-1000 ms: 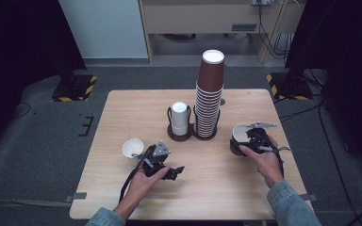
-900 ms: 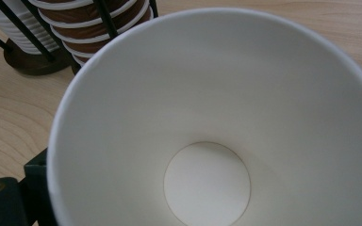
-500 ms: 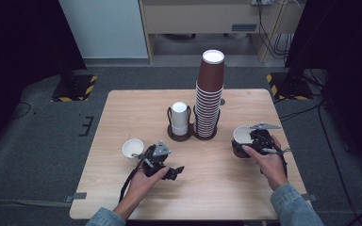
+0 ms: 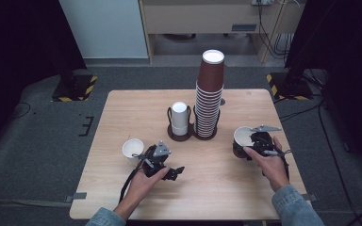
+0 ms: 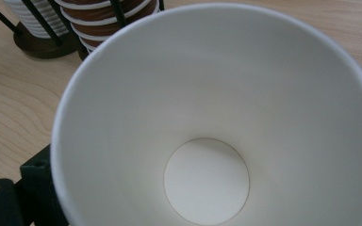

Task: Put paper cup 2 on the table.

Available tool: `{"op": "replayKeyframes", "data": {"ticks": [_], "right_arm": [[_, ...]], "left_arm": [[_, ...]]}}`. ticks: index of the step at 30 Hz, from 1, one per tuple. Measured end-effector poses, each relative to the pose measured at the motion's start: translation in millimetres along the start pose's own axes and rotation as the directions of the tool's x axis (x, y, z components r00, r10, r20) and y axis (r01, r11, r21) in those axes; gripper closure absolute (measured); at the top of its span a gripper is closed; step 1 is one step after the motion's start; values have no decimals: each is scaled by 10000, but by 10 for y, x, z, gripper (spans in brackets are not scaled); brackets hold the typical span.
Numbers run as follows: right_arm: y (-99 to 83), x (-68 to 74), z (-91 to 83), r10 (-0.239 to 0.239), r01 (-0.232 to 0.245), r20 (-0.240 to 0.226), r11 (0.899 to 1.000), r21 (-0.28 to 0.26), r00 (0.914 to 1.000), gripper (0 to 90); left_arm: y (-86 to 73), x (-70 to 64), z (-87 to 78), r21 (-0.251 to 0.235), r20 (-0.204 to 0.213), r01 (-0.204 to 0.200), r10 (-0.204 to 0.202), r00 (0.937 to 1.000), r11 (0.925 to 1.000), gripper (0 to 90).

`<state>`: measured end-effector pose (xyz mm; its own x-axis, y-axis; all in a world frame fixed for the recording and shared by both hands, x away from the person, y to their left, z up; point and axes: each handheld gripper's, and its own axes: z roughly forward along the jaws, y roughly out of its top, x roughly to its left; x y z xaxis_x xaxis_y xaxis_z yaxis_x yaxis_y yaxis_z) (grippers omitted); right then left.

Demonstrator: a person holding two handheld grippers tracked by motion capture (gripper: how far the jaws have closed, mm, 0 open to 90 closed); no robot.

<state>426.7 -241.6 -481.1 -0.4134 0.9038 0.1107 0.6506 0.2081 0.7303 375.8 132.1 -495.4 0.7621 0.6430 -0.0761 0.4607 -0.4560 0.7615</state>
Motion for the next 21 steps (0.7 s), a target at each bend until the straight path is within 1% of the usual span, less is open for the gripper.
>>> {"op": "replayKeyframes", "data": {"ticks": [3,6,9,10,12,21], "right_arm": [[-39,-5,-1,-11,10,27,10000,73,10000,39],[-62,-22,-10,37,-37,38,10000,37,10000,39],[-86,-30,-35,24,-24,-77,10000,-5,10000,39],[-94,-32,-41,-22,22,-73,10000,-7,10000,39],[-109,-35,-61,50,-50,-100,10000,31,9999,39],[-159,-57,-159,33,-35,-140,9999,-130,9999,39]], "left_arm": [[-1,0,2,11,-6,1,-1,10000,10000,68],[-2,-1,3,16,-11,3,-3,10000,10000,68],[-2,0,5,29,-17,-6,6,10000,10000,67],[-3,0,5,35,-20,-4,4,10000,10000,67],[-2,0,4,23,-20,-4,4,10000,10000,67],[-3,-2,7,52,-14,-18,18,10000,10000,66]]}}
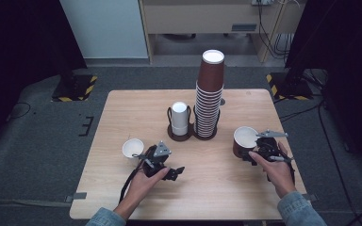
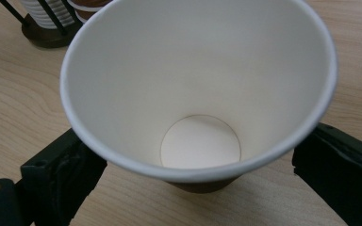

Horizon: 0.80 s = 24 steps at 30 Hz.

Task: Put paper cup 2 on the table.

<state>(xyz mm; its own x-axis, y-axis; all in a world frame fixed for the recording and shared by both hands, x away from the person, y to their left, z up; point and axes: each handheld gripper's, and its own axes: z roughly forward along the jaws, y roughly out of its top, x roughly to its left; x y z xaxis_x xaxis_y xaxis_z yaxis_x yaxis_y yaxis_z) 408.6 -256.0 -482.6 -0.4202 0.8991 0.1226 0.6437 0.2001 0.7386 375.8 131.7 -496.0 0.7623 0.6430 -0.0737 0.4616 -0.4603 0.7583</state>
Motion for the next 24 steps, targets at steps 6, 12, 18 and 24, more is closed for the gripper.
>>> {"op": "replayKeyframes", "data": {"ticks": [6,12,18,24], "right_arm": [[-38,5,-45,-96,96,-90,10000,21,9999,40],[-121,17,-115,-197,198,-150,9998,50,9997,41],[-199,61,-139,-258,267,-351,9994,229,9990,51],[-263,123,-139,-341,361,-532,9986,379,9980,56]], "left_arm": [[-3,0,1,19,2,12,-12,10000,10000,65],[-3,1,0,23,-3,18,-18,10000,10000,65],[-6,-4,6,29,-2,-2,2,10000,10000,65],[-11,-10,16,101,11,-6,6,10000,9999,65]]}}
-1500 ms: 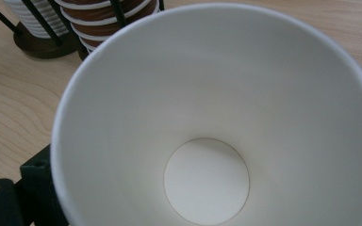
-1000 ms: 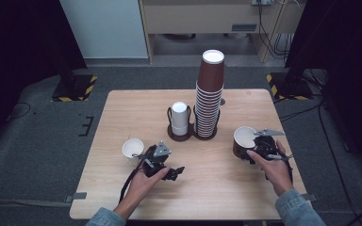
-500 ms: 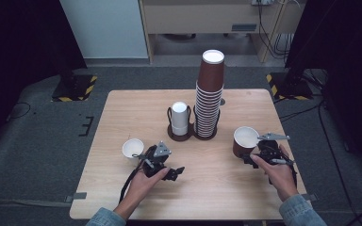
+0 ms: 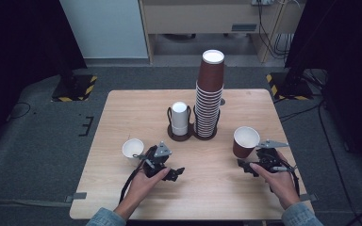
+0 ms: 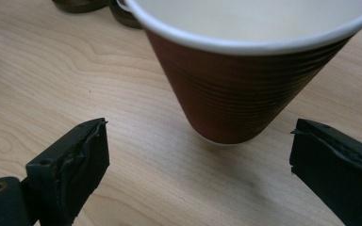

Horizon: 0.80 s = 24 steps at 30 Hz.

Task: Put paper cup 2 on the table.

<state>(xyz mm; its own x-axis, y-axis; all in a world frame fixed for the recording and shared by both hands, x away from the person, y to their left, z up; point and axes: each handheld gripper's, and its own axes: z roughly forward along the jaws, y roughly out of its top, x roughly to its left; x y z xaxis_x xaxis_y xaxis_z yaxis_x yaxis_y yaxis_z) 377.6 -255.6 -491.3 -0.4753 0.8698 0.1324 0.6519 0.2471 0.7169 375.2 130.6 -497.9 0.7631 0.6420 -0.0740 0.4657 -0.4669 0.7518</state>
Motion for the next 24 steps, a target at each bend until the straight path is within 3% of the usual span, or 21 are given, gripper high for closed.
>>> {"op": "replayKeyframes", "data": {"ticks": [24], "right_arm": [[-79,439,173,-642,707,-1071,9958,583,9922,83]], "left_arm": [[-21,-25,49,259,138,-98,95,9999,9996,65]]}}
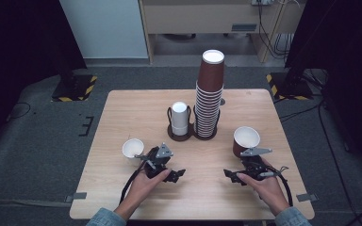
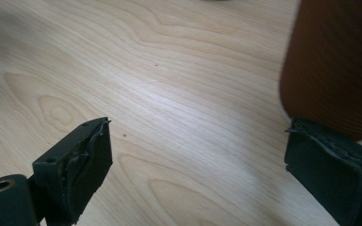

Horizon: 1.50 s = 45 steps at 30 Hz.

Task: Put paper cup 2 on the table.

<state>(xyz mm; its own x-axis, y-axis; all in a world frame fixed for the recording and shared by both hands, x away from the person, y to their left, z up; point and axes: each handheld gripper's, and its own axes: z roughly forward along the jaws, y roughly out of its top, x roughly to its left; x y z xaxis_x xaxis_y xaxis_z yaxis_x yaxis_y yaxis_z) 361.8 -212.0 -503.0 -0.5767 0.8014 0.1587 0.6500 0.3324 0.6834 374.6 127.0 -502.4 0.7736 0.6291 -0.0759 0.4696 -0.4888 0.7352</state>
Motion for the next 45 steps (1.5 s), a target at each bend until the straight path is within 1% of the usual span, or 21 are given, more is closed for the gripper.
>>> {"op": "replayKeyframes", "data": {"ticks": [1,6,7,8,9,10,13,15,16,17,20,22,27,29,33,36,37,41,43,44,45], "right_arm": [[8,25,14,26,-26,-37,10000,42,10000,84],[35,138,108,-232,235,-211,9996,124,9995,88],[41,157,122,-168,171,-255,9997,155,9995,88],[48,179,147,-203,209,-284,9995,219,9994,88],[53,195,170,-274,280,-279,9994,217,9992,89],[61,219,190,-204,213,-302,9994,286,9993,90],[89,258,257,-340,349,-295,9989,311,9990,91],[110,284,293,-245,253,-276,9993,269,9993,92],[122,293,312,-276,282,-242,9993,240,9993,92],[137,305,335,-272,274,-157,9995,180,9995,93],[171,325,373,-179,179,30,9998,17,9998,94],[193,336,412,27,-26,72,9999,-131,10000,98],[210,350,511,86,-82,345,9999,-126,9994,98],[211,357,549,106,-101,463,9999,-117,9989,97],[210,380,632,177,-172,819,9998,-56,9965,94],[208,396,678,82,-89,1067,9999,66,9943,82],[209,396,690,5,-9,1196,10000,29,9928,81],[211,406,720,8,-7,1519,10000,-5,9884,64],[204,428,744,-138,138,1717,9999,13,9851,38],[200,443,763,-322,324,1840,9995,22,9824,20],[196,448,776,-327,340,1811,9994,-39,9829,6]], "left_arm": [[0,-1,2,24,2,-8,8,10000,10000,65],[-3,-5,6,55,15,-24,24,10000,10000,66],[-4,-6,8,67,21,-24,24,10000,10000,65],[-5,-7,10,72,23,-40,40,10000,10000,65],[-7,-9,13,88,29,-62,62,10000,9999,65],[-7,-10,15,108,29,-81,81,10000,9999,65],[-12,-18,28,170,32,-118,117,9999,9998,65],[-14,-22,34,209,32,-143,142,9999,9997,65],[-14,-24,36,240,35,-151,150,9999,9996,65],[-16,-27,39,255,37,-122,121,9999,9996,65],[-18,-24,46,330,-21,-224,225,9997,9992,65],[-24,-26,55,378,-12,-225,226,9997,9990,66],[-29,-39,70,495,-13,-309,310,9995,9983,65],[-30,-41,72,518,-20,-269,271,9996,9983,65],[-32,-32,73,554,-56,-293,296,9995,9980,66],[-32,-32,69,551,-57,-289,293,9996,9981,65],[-32,-34,69,545,-53,-253,256,9997,9982,65],[-32,-32,71,575,-73,-247,251,9997,9980,66],[-32,-31,73,576,-69,-299,303,9995,9979,66],[-31,-33,73,586,-66,-296,300,9995,9978,65],[-31,-35,73,583,-65,-302,307,9995,9978,65]]}}
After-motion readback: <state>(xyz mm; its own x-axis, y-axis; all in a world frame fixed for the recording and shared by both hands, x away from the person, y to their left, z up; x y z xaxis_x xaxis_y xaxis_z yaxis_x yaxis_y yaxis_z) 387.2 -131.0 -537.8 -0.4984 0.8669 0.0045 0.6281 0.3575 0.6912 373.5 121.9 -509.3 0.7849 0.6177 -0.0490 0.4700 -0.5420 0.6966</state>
